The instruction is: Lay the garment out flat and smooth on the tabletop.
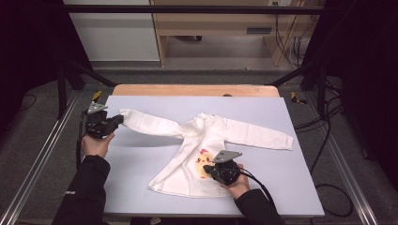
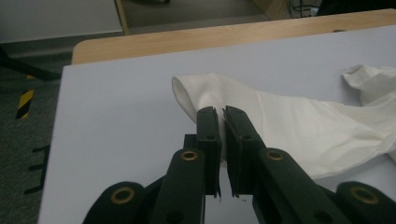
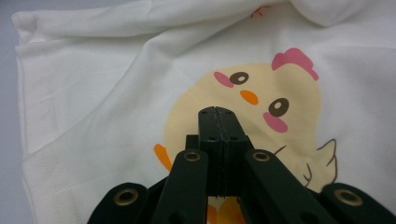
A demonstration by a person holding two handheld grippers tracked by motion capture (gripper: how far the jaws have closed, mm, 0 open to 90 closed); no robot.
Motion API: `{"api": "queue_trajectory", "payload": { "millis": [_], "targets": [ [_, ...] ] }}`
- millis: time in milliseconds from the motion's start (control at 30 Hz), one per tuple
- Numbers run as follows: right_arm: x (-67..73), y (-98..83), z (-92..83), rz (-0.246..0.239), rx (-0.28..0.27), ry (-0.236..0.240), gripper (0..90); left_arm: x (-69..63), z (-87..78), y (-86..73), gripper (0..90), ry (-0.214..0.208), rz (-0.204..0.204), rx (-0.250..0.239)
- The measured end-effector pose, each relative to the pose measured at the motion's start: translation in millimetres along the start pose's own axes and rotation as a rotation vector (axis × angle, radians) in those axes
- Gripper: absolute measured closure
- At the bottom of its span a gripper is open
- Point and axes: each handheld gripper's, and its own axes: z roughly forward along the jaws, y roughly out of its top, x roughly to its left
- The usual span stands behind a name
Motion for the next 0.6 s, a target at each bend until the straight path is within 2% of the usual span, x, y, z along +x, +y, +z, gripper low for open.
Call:
{"api": "queue_trajectory", "payload": {
  "millis": [167, 367, 467, 600],
  "targets": [
    [0.1, 0.0, -0.1, -0.001, 0.000, -0.001, 90.0, 26.4, -12.0, -13.3, 84.6, 0.076, -0.024, 0.013],
    [0.1, 0.0, 0.0, -0.001, 0.000, 0.000, 90.0, 53.6, -21.3, -28.5, 84.5, 0.123, -0.068, 0.018],
    [0.0, -0.1, 0.0, 0.000, -0.001, 0.000, 90.0, 65.8, -20.7, -35.8, 84.4, 0.149, -0.088, 0.041],
    [-0.1, -0.1, 0.0, 0.001, -0.002, 0.001, 90.0, 76.2, -18.0, -44.1, 84.4, 0.163, -0.105, 0.056]
  ]
}}
